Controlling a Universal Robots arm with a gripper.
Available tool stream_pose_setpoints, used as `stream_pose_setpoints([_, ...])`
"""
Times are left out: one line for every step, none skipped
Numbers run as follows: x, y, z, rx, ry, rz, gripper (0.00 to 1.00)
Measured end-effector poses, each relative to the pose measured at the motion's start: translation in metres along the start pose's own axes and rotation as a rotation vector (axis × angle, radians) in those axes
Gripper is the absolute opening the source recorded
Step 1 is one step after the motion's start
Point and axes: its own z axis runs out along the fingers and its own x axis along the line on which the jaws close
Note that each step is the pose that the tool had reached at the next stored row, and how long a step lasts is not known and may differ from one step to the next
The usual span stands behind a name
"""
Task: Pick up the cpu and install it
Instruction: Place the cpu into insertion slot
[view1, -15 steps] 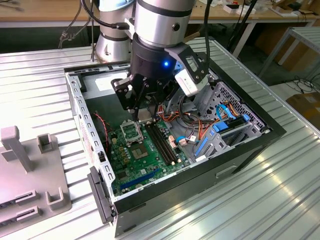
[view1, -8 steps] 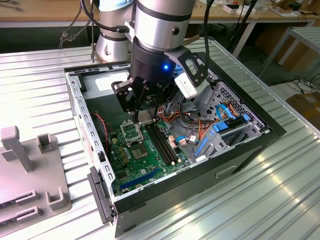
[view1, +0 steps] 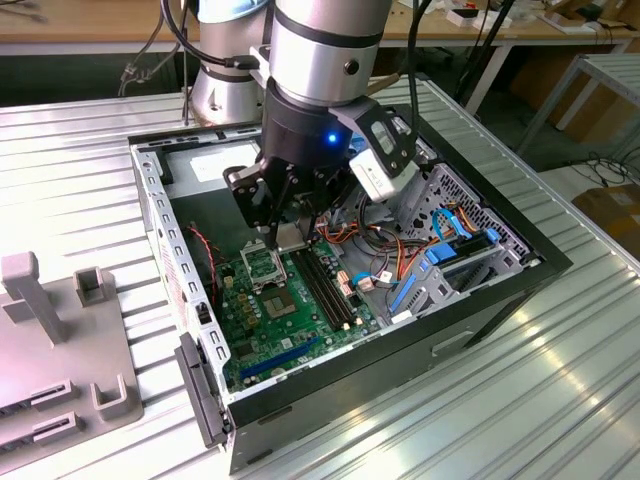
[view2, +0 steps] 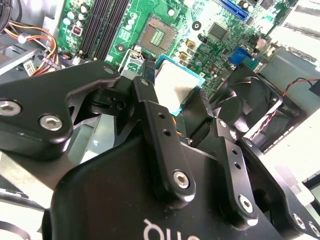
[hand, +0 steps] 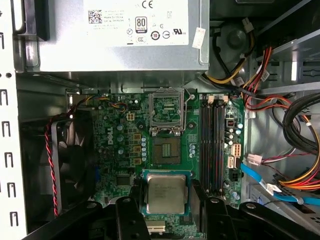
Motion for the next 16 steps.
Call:
stream_pose_setpoints([0.0000,0.0000,0.0004,0.0001,-0.0004,0.000,0.47])
stream_pose_setpoints([-0.0001,0.0000,0.0008,0.0001,-0.0010,0.000,0.47])
stream_pose_setpoints([-0.0001,0.0000,0.0012,0.0001,-0.0017,0.000,0.47])
stream_pose_setpoints([-0.0001,0.0000,0.0014,0.0002,-0.0023,0.000,0.47])
stream_pose_setpoints([0.0000,0.0000,0.0015,0.0002,-0.0026,0.000,0.47])
stream_pose_setpoints([0.0000,0.0001,0.0018,0.0001,-0.0030,0.000,0.47])
stream_pose_setpoints([0.0000,0.0000,0.0019,-0.0001,-0.0031,0.000,0.47])
stream_pose_setpoints([0.0000,0.0000,0.0019,0.0000,-0.0031,0.000,0.47])
stream_pose_setpoints([0.0000,-0.0001,0.0019,0.0000,-0.0031,0.000,0.47])
stream_pose_setpoints([0.0000,-0.0001,0.0019,0.0000,-0.0031,0.000,0.47])
stream_pose_setpoints([0.0000,-0.0002,0.0018,0.0001,-0.0030,0.000,0.47])
stream_pose_setpoints([0.0000,-0.0002,0.0019,0.0000,-0.0031,0.000,0.47])
stream_pose_setpoints([0.0000,-0.0002,0.0018,0.0001,-0.0030,0.000,0.47])
stream_pose_setpoints([0.0000,-0.0003,0.0019,0.0000,-0.0030,0.000,0.47])
stream_pose_setpoints([0.0000,-0.0003,0.0019,0.0001,-0.0031,0.000,0.47])
stream_pose_setpoints([0.0000,-0.0003,0.0019,0.0000,-0.0030,0.000,0.47])
